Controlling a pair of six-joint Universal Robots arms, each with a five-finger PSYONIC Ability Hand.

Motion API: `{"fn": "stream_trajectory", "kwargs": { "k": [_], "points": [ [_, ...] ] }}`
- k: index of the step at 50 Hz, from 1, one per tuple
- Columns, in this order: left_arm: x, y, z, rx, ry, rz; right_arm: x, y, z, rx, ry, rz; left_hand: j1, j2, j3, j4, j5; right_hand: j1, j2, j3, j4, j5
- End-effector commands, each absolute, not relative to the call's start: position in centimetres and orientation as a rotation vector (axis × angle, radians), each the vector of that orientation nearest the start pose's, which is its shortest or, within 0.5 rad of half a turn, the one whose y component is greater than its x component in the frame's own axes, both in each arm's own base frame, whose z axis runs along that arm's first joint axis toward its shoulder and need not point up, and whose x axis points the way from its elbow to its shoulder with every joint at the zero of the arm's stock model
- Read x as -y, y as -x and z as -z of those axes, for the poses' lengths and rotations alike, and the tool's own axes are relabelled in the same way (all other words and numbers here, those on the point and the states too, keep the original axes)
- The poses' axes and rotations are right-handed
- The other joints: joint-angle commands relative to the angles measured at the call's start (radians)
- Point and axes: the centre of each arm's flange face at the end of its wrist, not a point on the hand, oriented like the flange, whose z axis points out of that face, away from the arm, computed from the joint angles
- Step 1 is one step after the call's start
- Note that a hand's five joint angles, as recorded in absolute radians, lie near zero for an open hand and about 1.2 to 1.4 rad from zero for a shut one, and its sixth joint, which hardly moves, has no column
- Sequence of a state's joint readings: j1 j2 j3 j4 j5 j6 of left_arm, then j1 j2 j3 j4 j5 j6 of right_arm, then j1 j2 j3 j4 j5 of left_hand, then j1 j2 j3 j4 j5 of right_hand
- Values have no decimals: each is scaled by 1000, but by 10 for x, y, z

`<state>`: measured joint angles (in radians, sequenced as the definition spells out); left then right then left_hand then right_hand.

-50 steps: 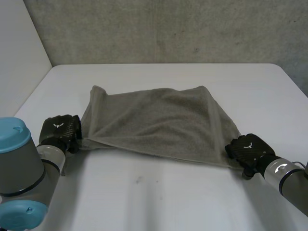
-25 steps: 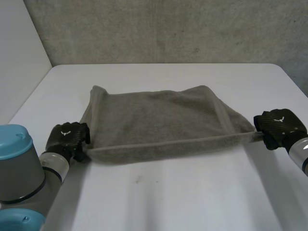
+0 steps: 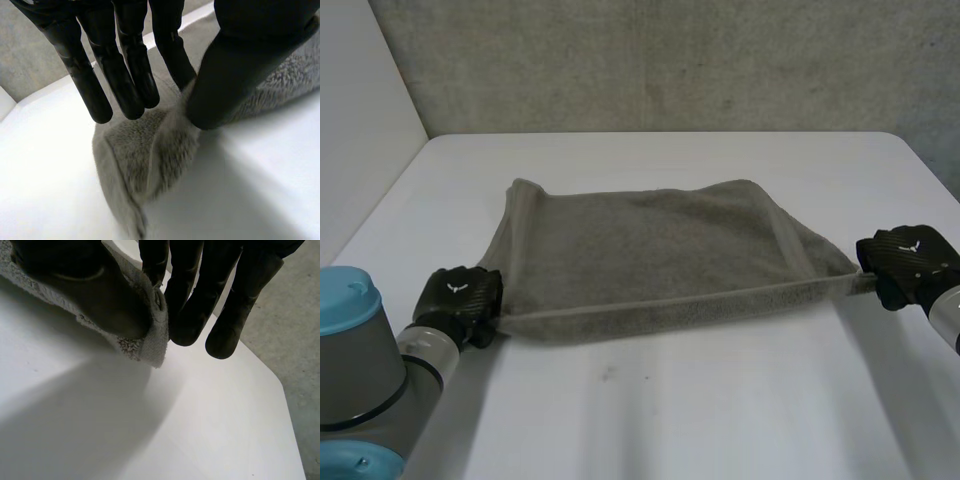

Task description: Fold the towel.

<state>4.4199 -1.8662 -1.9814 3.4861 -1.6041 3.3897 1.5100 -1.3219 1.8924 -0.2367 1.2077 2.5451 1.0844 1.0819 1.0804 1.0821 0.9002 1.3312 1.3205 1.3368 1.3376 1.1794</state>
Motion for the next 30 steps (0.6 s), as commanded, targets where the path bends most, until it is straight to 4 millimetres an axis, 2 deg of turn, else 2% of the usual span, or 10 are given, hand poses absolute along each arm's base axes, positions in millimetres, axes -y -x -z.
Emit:
{"fn": "stream_trajectory", "kwargs": {
  "k": [1, 4, 6, 9, 11, 12, 14, 19, 25, 30],
  "points": [
    [239, 198, -135, -2393, -770, 1728, 305, -141, -169, -2420, 990, 1929, 312, 314, 316, 314, 322, 65, 76, 60, 59, 42],
    [240, 195, -149, -2325, -781, 1763, 302, -140, -185, -2397, 980, 1981, 312, 314, 316, 314, 322, 65, 76, 60, 59, 42],
    [240, 194, -160, -2286, -780, 1795, 295, -140, -214, -2351, 983, 2063, 312, 314, 316, 314, 322, 65, 76, 60, 59, 42],
    [234, 192, -194, -2184, -766, 1892, 291, -138, -234, -2326, 979, 2118, 312, 314, 316, 314, 322, 65, 76, 60, 59, 42],
    [225, 187, -235, -2072, -719, 2012, 281, -136, -278, -2265, 985, 2216, 312, 314, 316, 314, 322, 65, 76, 60, 59, 42],
    [225, 187, -235, -2071, -718, 2012, 281, -136, -278, -2265, 985, 2216, 312, 314, 316, 314, 322, 65, 76, 60, 59, 42],
    [217, 183, -277, -1948, -671, 2134, 273, -134, -313, -2217, 1004, 2249, 312, 314, 316, 314, 322, 65, 76, 60, 59, 42],
    [203, 183, -316, -1870, -687, 2228, 264, -132, -346, -2240, 1023, 2172, 312, 314, 316, 314, 322, 65, 76, 60, 59, 42],
    [200, 186, -314, -1957, -772, 2176, 265, -123, -350, -2364, 1141, 2023, 312, 314, 316, 314, 322, 65, 76, 60, 59, 42],
    [225, 191, -263, -2216, -876, 1925, 284, -124, -314, -2462, 1356, 1791, 312, 314, 316, 314, 322, 65, 76, 60, 59, 42]
  ]
}}
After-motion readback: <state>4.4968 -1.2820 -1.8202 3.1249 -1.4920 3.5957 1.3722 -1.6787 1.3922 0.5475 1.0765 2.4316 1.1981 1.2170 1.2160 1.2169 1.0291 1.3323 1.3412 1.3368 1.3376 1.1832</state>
